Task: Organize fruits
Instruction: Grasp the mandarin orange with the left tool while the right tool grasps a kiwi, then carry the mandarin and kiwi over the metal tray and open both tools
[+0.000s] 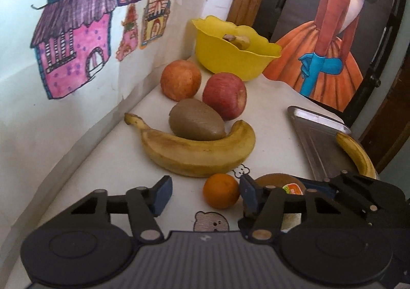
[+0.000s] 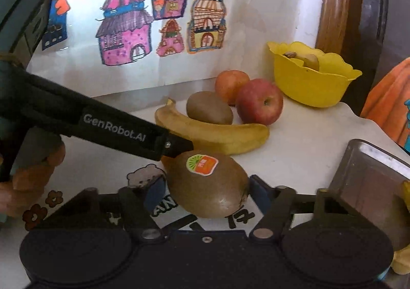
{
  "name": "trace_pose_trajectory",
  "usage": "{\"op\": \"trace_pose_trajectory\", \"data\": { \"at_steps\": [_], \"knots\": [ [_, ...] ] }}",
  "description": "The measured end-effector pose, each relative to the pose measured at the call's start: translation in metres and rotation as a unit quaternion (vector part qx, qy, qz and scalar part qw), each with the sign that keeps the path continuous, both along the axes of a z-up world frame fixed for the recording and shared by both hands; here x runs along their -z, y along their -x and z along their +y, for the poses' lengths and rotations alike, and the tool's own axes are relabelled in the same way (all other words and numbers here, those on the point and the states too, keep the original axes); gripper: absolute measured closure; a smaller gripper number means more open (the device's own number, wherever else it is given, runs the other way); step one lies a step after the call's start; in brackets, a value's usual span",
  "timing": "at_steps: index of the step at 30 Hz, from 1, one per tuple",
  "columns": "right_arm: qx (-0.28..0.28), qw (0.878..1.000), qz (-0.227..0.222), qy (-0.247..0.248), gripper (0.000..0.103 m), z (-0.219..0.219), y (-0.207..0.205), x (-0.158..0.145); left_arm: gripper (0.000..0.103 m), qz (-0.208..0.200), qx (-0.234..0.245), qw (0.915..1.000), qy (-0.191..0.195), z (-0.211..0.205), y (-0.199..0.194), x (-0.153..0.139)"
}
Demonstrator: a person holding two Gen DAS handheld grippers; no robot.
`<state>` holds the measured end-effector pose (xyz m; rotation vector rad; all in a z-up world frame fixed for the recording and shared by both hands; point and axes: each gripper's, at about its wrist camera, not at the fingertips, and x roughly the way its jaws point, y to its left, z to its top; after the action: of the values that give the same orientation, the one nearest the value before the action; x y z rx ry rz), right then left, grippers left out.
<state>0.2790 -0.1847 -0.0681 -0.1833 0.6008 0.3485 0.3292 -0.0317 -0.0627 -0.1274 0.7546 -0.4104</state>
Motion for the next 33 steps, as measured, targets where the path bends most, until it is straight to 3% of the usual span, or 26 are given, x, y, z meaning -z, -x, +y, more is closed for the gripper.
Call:
{"op": "trace_pose_trajectory", "data": {
  "at_steps": [12,23,33],
  "knots": [
    [0.008,1.000,0.009,-0.005,0.035,-0.005,0.003,-0.002,0.067,0.012,0.032,0.9994,-0.008,-0.012,0.002,0.002],
    [0.017,1.000,0.016,-0.019,0.035,-0.010,0.012,-0.004,0.068,0.008,0.035,0.9992,-0.020,-0.016,0.012,0.001],
    [0.026,0.998,0.025,-0.043,0.036,-0.024,0.051,-0.010,0.069,0.008,0.032,0.9990,-0.029,-0.019,0.052,-0.010]
  ]
}}
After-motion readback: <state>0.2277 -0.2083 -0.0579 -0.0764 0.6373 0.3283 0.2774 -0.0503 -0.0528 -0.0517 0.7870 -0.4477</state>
